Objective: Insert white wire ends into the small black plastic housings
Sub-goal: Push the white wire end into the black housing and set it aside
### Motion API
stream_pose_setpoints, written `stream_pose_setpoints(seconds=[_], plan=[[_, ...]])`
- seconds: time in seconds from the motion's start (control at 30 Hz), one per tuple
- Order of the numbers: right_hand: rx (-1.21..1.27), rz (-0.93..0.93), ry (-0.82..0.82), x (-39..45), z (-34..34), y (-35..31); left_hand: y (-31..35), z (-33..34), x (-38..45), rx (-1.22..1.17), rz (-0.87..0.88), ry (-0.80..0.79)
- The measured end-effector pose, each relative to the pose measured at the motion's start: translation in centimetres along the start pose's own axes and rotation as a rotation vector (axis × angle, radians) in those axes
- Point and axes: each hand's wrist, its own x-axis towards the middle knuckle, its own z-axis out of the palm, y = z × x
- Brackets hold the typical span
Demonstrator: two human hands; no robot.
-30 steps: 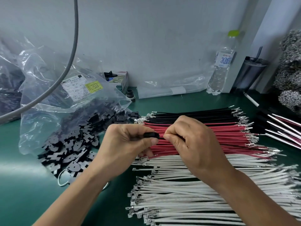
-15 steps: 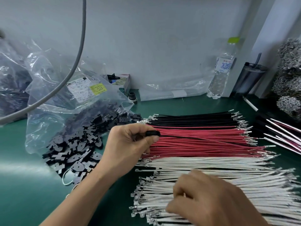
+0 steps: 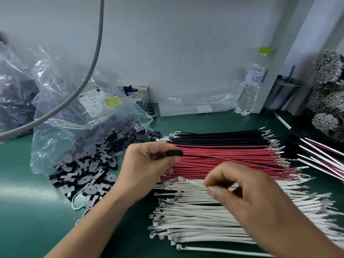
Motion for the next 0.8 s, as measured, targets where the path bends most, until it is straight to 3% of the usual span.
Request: stream_pose_setpoints(seconds=[0.1,0.27,0.8], plan=[[0.125,-0.014,0.136,2.7,-0.7,0.4,0.7,0.0,-0.1,-0.09,-0.051,-0.015],[-0.045,-0.103,0.28,3.8,0.8,1.5,1.2,-0.2,0.0,-0.154,-0.107,-0.048],[-0.185,-0.129,0.326,3.7,2.2,3.0,1.4,-0.3,-0.1,-0.197,-0.161,-0.12]])
